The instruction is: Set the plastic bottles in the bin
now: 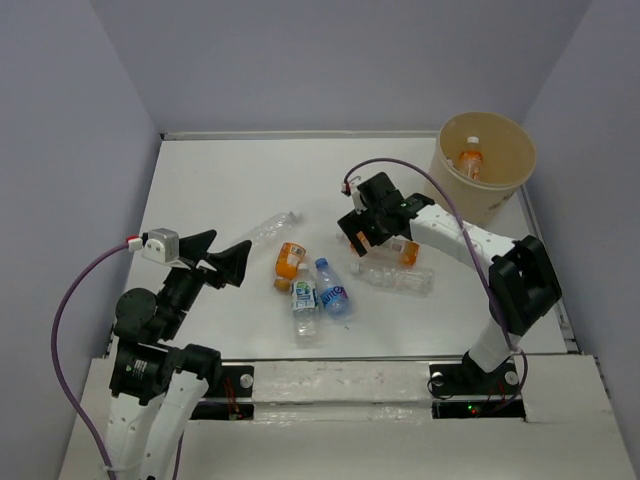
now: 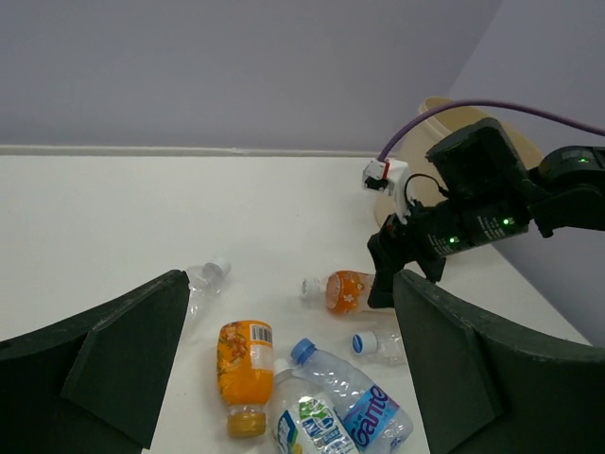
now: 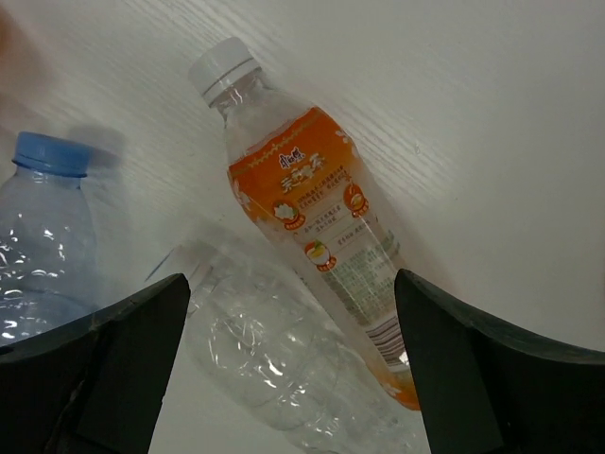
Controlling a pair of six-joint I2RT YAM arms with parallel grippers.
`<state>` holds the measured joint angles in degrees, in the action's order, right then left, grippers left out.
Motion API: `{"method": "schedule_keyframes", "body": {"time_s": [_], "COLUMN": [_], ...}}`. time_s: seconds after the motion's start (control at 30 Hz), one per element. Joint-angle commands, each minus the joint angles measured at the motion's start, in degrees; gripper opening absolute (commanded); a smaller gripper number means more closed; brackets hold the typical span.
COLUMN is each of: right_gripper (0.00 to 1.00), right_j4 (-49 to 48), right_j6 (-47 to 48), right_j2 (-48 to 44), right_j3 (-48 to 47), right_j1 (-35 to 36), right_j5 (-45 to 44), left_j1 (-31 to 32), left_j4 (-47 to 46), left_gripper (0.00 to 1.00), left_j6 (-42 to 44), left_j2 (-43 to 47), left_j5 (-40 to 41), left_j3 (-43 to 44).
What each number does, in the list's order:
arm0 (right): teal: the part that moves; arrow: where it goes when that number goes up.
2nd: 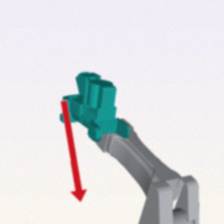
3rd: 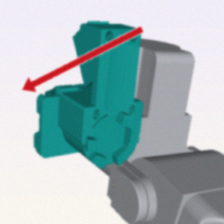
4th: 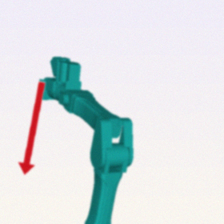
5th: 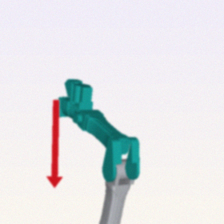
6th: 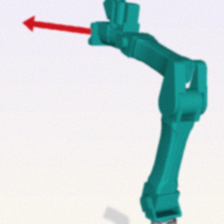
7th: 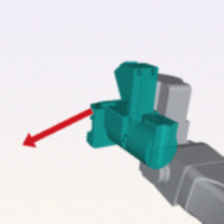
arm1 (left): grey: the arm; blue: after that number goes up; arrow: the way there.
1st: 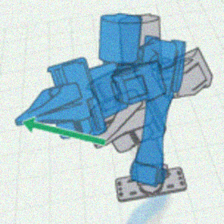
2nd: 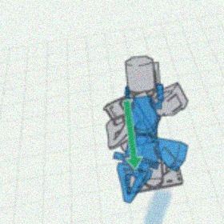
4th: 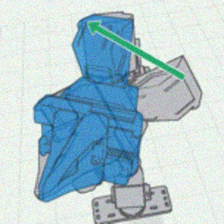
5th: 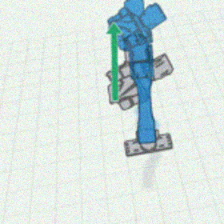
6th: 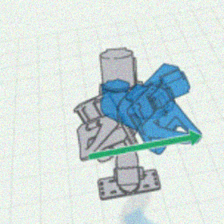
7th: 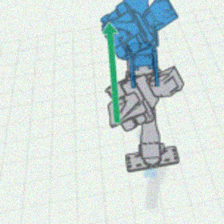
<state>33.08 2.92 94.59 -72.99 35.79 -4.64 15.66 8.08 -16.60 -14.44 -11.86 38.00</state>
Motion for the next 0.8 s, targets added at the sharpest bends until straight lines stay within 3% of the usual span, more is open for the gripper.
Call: {"method": "schedule_keyframes", "body": {"time_s": [0.0, 0.27, 0.43, 0.77], "right_gripper": [0.94, 0.94, 0.89, 0.59], "right_j4": [1.81, 3.22, 1.46, -5.47], "right_j6": [5.07, 10.35, 12.81, 16.24], "right_j2": [4.37, 16.05, 19.58, 18.36], "right_j3": [-4.0, -9.7, -12.17, -15.42], "right_j1": [0.6, 0.6, 0.6, 0.6], "right_j5": [-2.03, -10.46, -11.0, -18.46], "left_j1": [-0.19, -0.28, -0.28, -0.28], "left_j4": [-1.92, -2.01, -2.1, -2.1], "left_gripper": [0.99, 0.99, 0.99, 0.99], "left_j6": [-0.1, 0.08, 0.16, 0.08], "left_j2": [-0.94, -0.59, -0.5, -0.5], "left_j5": [-1.5, -2.12, -2.29, -2.47], "left_j3": [-0.21, -0.21, -0.29, -0.29]}}
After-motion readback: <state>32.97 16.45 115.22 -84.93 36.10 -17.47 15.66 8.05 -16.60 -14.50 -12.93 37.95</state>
